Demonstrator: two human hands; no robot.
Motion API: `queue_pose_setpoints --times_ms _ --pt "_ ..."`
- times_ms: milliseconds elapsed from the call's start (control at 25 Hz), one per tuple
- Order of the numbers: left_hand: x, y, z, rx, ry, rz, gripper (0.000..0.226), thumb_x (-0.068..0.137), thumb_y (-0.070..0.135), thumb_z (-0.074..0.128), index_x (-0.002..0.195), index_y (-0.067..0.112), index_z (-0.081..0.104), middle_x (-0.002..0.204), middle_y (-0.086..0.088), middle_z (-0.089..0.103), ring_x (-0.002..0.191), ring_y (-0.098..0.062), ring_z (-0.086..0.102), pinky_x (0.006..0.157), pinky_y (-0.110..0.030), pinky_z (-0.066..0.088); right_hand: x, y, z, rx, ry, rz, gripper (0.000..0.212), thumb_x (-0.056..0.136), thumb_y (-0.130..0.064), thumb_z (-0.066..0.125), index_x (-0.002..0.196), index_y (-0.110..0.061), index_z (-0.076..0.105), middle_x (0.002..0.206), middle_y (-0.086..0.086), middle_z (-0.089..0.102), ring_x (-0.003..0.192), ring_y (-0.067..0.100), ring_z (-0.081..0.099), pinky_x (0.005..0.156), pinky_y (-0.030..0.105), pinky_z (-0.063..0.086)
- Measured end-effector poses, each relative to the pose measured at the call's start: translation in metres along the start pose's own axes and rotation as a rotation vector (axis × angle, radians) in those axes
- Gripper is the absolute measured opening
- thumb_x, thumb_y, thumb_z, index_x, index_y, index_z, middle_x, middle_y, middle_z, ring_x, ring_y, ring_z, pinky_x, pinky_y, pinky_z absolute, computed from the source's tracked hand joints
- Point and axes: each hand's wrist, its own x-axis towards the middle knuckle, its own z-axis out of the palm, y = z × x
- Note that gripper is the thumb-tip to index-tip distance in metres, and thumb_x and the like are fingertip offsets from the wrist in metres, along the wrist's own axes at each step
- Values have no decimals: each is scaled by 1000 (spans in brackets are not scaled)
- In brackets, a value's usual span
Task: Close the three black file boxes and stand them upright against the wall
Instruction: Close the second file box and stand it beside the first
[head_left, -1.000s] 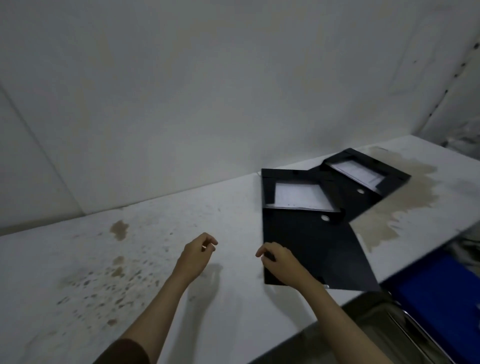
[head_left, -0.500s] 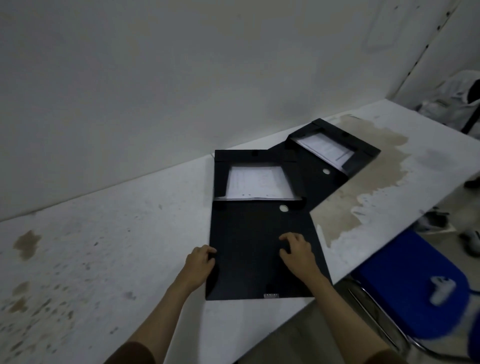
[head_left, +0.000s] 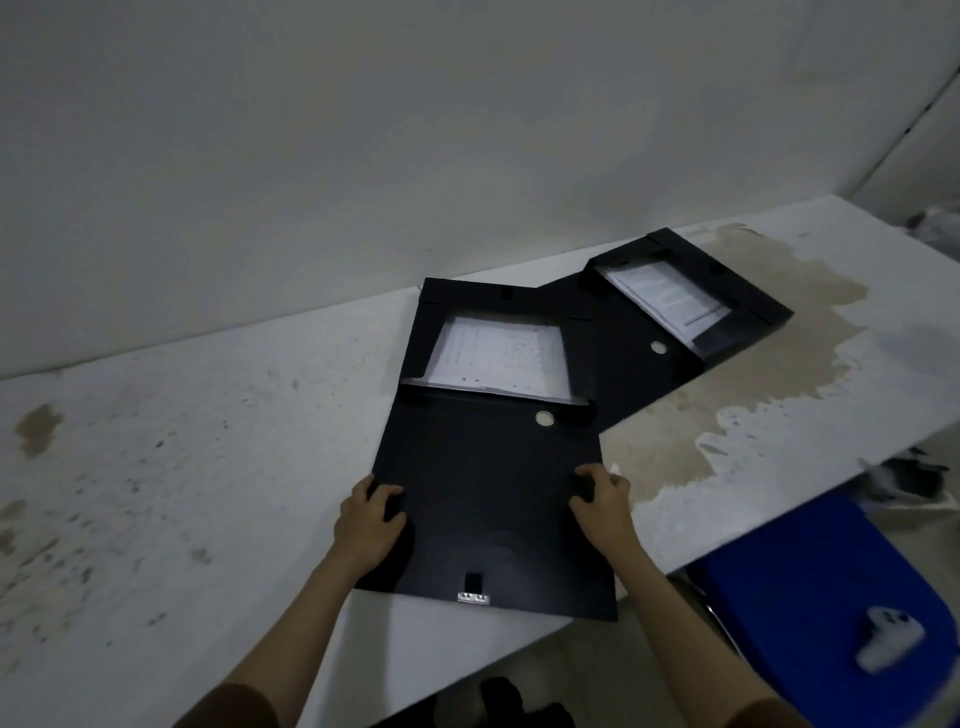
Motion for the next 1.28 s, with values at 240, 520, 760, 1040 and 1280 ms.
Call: queue_pose_setpoints --times_ms 240,520,760,1040,1280 --pt "-21 18 13 -40 220 -314 62 92 36 45 146 29 16 160 -7 -11 146 -28 -13 114 -55 -8 5 -14 13 191 -207 -86 37 84 8 49 118 -5 53 125 15 55 101 25 55 78 26 45" --pt "-69 24 16 -800 641 -384 84 86 13 61 148 18 4 157 -16 9 143 -34 17 116 -43 22 -31 -55 50 540 -476 -25 46 87 10 47 129 -5 43 80 0 47 74 12 54 56 10 53" --pt "-105 16 -7 -1036 784 -370 73 79 2 67 140 18 28 140 -13 45 124 -32 47 103 -50 44 -58 -69 66 385 -745 -135 58 89 -3 51 141 -11 29 86 3 53 76 10 53 70 17 45" --pt "-127 -3 -84 -927 993 -291 45 78 1 67 121 6 57 121 -17 62 107 -34 60 93 -46 50 -44 -61 62 2 -517 -777 46 87 -6 51 128 -23 43 122 9 53 114 22 48 93 18 41" --pt "-109 39 -102 -917 1122 -73 27 86 10 59 113 8 62 106 -6 63 99 -24 60 87 -35 49 -11 -30 53 -669 -305 -797 79 79 -39 63 144 -30 20 153 10 29 137 50 22 104 67 21"
